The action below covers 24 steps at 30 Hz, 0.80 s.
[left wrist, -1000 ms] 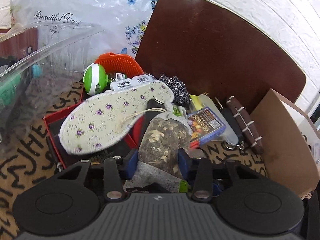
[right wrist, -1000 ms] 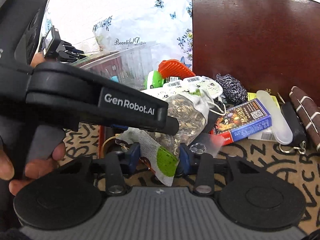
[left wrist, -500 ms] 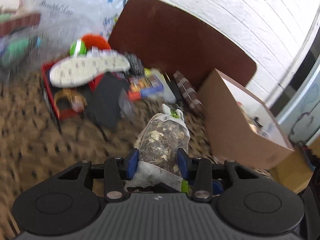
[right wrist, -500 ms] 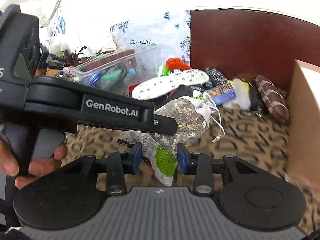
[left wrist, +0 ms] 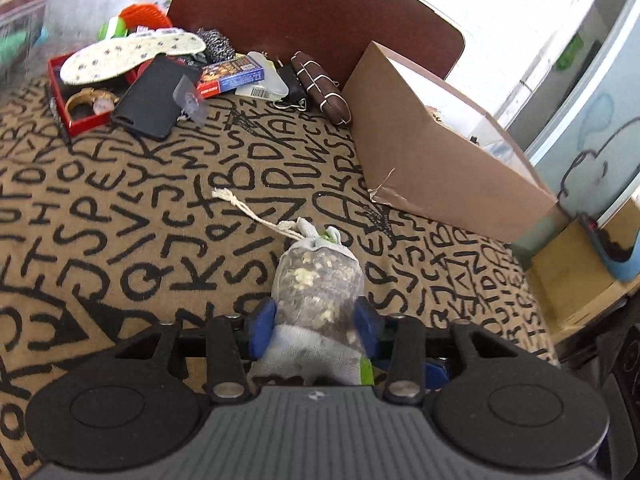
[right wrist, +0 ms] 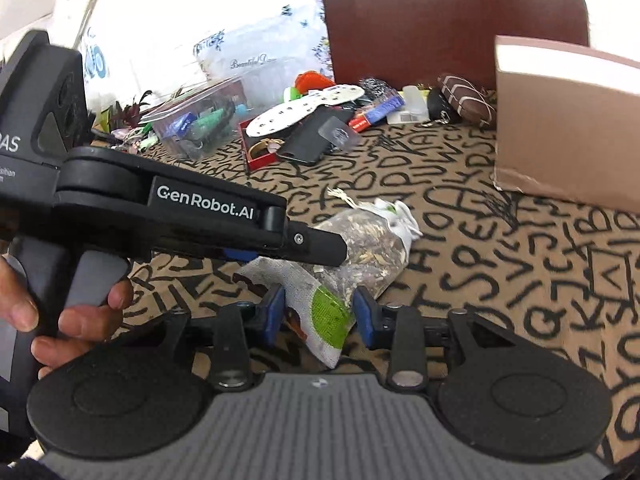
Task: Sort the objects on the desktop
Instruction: 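Grasp the tea sachet with the left tool while the right tool grips it too, then carry the tea sachet to the cardboard box and release it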
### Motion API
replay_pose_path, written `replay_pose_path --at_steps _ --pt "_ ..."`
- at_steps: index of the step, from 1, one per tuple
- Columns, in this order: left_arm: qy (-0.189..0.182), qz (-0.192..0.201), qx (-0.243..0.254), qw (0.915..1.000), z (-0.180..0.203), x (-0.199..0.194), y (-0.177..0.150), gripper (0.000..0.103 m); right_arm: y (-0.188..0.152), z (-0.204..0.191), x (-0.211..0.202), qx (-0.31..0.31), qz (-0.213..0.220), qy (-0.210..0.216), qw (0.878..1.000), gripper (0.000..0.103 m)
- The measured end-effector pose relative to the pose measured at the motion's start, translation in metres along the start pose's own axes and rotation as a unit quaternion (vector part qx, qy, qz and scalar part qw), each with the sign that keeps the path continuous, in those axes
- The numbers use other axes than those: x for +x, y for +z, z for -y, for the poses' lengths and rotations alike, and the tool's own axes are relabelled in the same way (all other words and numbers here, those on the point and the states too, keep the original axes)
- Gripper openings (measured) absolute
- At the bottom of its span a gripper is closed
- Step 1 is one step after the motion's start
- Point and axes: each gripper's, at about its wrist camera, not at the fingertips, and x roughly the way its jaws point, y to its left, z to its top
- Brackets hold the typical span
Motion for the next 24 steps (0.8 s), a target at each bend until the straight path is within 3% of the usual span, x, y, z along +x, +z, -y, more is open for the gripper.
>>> replay_pose_path --at_steps 4,8,11,14,18,24 --pt "0.014 -0.002 0.002 0.9999 0.000 0.005 0.003 0.064 -0.002 0.000 0.007 -0.006 -0.001 -0.006 1.000 0.057" --pt "0.022 -0.027 0.007 0.9994 0.000 0.016 0.003 0.064 -0.002 0.009 0.017 0.012 -0.010 0.011 1.000 0.058" --pt "0.025 -0.037 0.012 0.9989 0.002 0.021 0.000 0.058 -0.003 0.013 0.023 0.024 -0.011 0.028 0.999 0.054" --pt "0.029 -0.029 0.022 0.9989 0.010 0.016 0.000 0.051 -0.002 0.012 0.019 0.027 -0.011 0.038 0.999 0.042" --pt "0.016 -0.010 0.023 0.9996 0.026 0.004 0.006 0.051 0.005 0.012 0.002 0.025 0.009 0.032 0.999 0.040" --pt "-0.030 0.048 0.057 0.9968 0.074 -0.016 0.036 0.050 0.033 0.023 -0.045 -0.003 0.075 -0.003 0.997 0.039"
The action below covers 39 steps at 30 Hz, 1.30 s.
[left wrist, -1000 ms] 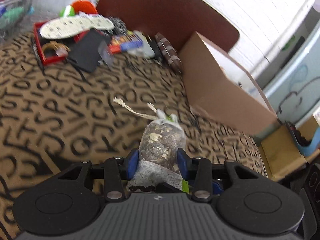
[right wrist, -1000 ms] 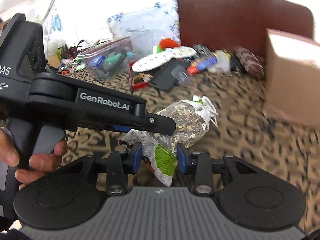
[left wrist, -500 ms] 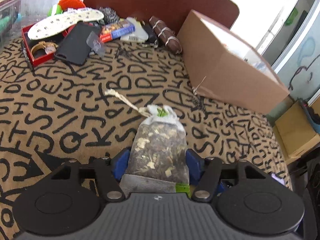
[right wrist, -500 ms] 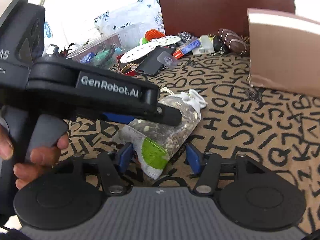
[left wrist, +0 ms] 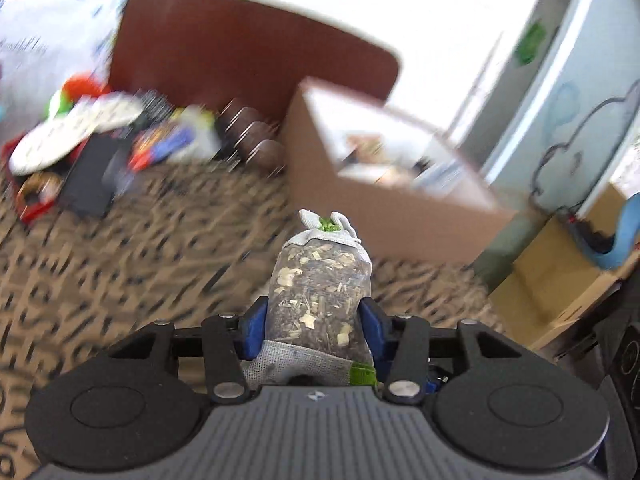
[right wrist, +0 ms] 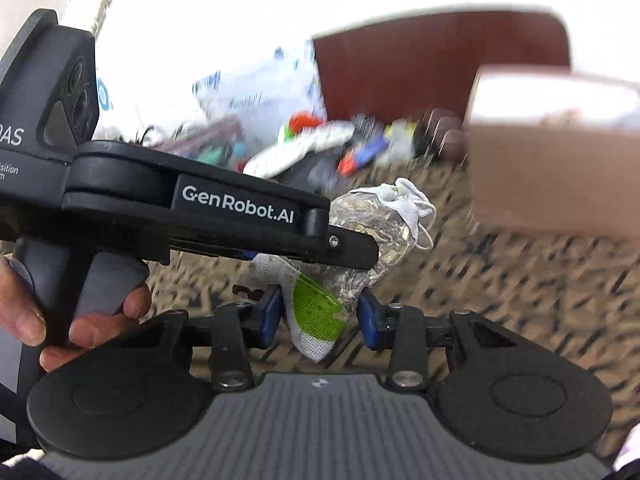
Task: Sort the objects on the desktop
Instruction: 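Carry the tea sachet to the cardboard box and release it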
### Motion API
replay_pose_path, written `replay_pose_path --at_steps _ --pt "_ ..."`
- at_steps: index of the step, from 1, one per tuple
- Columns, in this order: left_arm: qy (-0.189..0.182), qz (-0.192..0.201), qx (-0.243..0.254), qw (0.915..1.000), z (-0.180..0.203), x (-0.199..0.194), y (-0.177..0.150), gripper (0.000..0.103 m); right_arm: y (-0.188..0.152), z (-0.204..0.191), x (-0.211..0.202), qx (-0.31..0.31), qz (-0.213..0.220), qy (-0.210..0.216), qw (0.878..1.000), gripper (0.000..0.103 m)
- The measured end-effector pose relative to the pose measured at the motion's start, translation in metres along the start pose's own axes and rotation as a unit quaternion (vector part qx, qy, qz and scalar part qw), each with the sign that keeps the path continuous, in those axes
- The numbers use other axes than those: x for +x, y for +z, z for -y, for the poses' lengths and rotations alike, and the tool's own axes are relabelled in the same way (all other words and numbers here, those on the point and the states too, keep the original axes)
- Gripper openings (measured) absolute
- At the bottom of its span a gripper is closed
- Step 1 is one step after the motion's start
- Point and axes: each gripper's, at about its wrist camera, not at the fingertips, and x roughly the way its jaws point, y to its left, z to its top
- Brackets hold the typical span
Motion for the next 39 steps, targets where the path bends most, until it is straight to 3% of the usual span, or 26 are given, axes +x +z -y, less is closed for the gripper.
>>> replay_pose_path --at_steps 7,13,20,26,30,32,34,35,39 --pt "-0.071 0.057 0.032 0.9954 0.059 0.022 0.065 0.050 0.058 0.042 -0.040 -0.030 0.082 -0.058 0.994 0.039" --pt "-0.119 0.072 0.034 0.9896 0.093 0.078 0.121 0.051 0.104 0.098 -0.039 -0.047 0.123 -0.118 0.984 0.039" --pt "-0.155 0.052 0.025 0.9862 0.113 0.155 0.167 0.051 0.136 0.175 -0.013 -0.048 0.128 -0.151 0.979 0.039" --pt "-0.172 0.038 0.035 0.9837 0.123 0.208 0.181 0.051 0.146 0.232 0.011 -0.047 0.109 -0.176 0.977 0.039" --pt "-0.165 0.031 0.032 0.9854 0.122 0.247 0.181 0.051 0.150 0.264 0.032 -0.041 0.084 -0.185 0.978 0.039" --pt "-0.147 0.026 0.028 0.9884 0.119 0.261 0.179 0.060 0.149 0.275 0.044 -0.040 0.069 -0.193 0.978 0.039" --pt "-0.130 0.009 0.022 0.9912 0.115 0.268 0.177 0.094 0.145 0.282 0.055 -0.042 0.048 -0.215 0.975 0.044" --pt "-0.127 0.008 0.022 0.9916 0.113 0.268 0.175 0.096 0.144 0.282 0.057 -0.041 0.033 -0.221 0.974 0.056" --pt "-0.133 0.010 0.046 0.9900 0.111 0.258 0.169 0.099 0.135 0.284 0.062 -0.043 0.028 -0.231 0.972 0.075"
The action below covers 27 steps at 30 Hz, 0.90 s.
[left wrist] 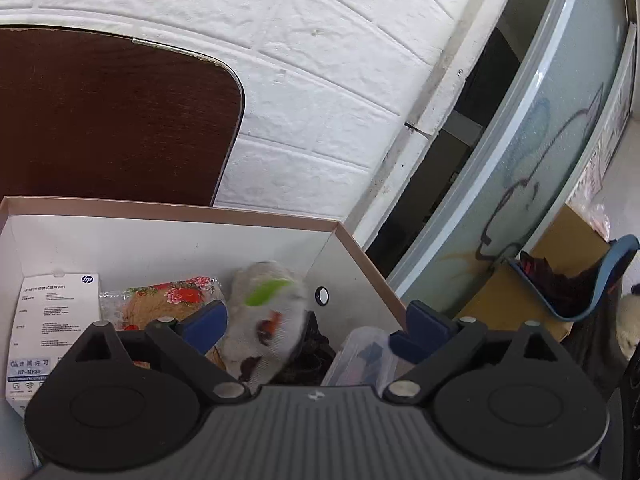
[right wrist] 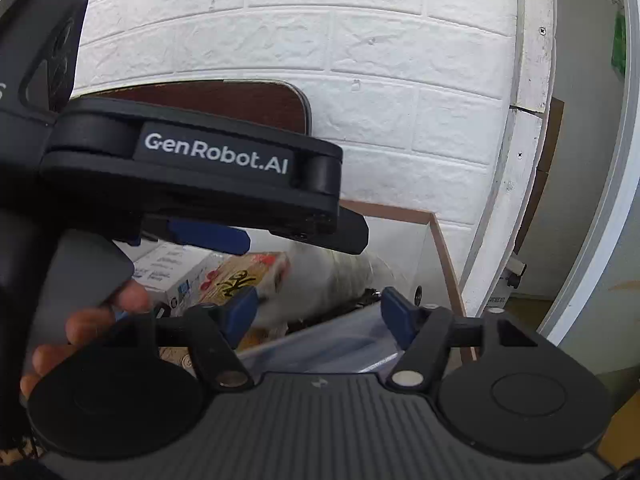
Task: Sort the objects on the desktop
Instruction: 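Carry the tea sachet to the cardboard box and release it, then withdraw both tools from the cardboard box back over the table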
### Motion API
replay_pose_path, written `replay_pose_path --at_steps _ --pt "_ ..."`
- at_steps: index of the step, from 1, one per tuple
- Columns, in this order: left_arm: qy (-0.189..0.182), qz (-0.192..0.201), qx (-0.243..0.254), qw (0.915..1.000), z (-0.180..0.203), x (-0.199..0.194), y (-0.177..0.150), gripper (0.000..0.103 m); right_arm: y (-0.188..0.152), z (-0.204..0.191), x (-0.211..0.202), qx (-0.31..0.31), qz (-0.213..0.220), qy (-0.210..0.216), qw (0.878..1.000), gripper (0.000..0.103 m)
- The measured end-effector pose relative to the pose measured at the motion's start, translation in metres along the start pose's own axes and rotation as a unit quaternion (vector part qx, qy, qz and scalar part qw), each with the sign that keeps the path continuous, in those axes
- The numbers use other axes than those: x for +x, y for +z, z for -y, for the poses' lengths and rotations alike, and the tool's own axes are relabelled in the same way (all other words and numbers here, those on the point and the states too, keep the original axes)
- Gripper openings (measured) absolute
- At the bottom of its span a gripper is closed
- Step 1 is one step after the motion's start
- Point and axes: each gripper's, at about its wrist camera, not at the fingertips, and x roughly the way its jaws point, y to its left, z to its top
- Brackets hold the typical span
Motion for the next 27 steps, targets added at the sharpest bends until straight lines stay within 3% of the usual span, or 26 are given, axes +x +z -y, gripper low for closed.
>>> replay_pose_path --at_steps 2,10,23,27 --pt "0.006 -0.003 0.004 1.0000 0.003 -0.004 -0.001 0.099 -0.004 -0.003 -0.005 0.005 0.007 -0.011 1.000 0.087" --pt "0.034 0.017 0.058 0.9976 0.029 -0.038 -0.012 0.099 0.005 -0.017 -0.044 0.024 0.019 -0.016 0.999 0.093" --pt "0.086 0.054 0.120 0.9875 0.071 -0.119 -0.040 0.099 0.014 -0.054 -0.121 0.032 0.047 -0.009 0.998 0.093" --pt "0.099 0.061 0.120 0.9859 0.076 -0.144 -0.048 0.099 0.012 -0.070 -0.143 0.028 0.053 -0.003 0.998 0.093"
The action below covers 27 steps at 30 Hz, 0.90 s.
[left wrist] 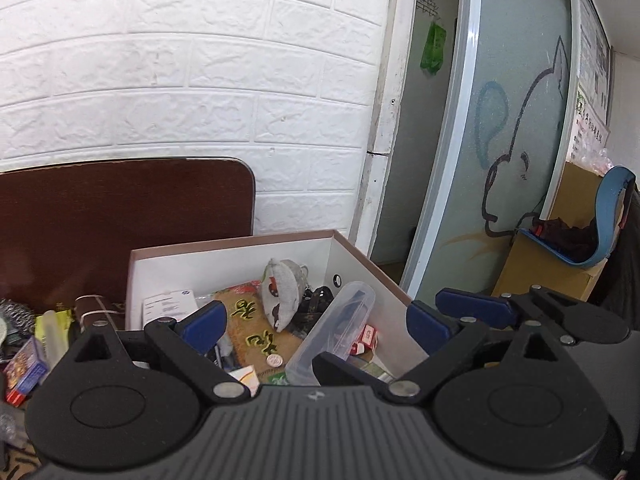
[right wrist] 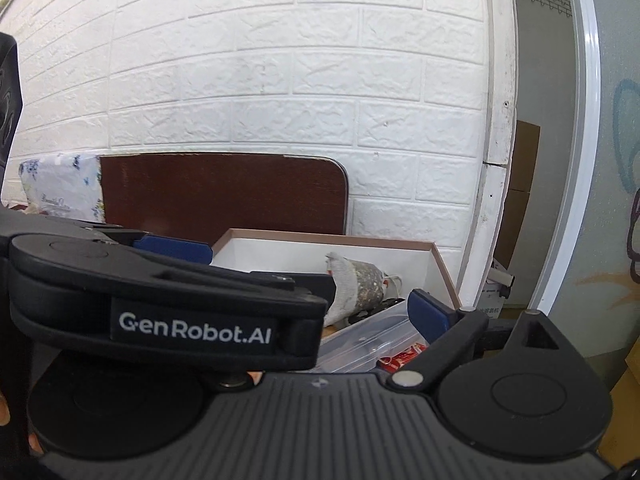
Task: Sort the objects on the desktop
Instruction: 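Withdraw both tools from the cardboard box back over the table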
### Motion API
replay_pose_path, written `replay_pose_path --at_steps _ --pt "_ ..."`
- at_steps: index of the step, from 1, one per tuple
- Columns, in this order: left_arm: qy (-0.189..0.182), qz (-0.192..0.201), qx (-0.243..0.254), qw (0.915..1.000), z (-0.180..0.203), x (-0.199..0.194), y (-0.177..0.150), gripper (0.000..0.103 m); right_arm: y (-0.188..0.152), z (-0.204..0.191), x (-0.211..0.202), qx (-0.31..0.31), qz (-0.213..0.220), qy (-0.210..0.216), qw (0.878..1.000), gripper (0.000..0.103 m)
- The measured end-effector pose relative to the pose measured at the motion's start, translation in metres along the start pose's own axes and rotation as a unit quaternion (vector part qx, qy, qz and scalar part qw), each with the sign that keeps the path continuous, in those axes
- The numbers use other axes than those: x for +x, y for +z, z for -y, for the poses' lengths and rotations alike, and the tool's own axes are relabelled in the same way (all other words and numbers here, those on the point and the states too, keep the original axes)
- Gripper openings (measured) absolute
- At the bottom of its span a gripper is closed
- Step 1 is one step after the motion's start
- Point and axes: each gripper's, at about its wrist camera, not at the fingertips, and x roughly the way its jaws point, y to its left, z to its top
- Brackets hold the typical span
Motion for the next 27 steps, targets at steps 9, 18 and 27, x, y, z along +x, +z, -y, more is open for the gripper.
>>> replay_pose_path --at_steps 9,18,27 --pt "0.036 0.006 0.008 0.9993 -0.001 -0.051 -0.020 0.099 -0.008 -0.034 -0.040 0.007 0.006 0.019 1.000 0.093" --pt "0.086 0.009 -0.016 0.9961 -0.029 -0.097 -0.059 0.099 -0.028 -0.086 -0.058 -0.004 -0.009 0.060 0.998 0.094" --pt "0.145 -0.017 -0.062 0.9874 -0.071 -0.120 -0.097 0.099 -0.054 -0.142 -0.048 -0.020 -0.060 0.094 0.993 0.094"
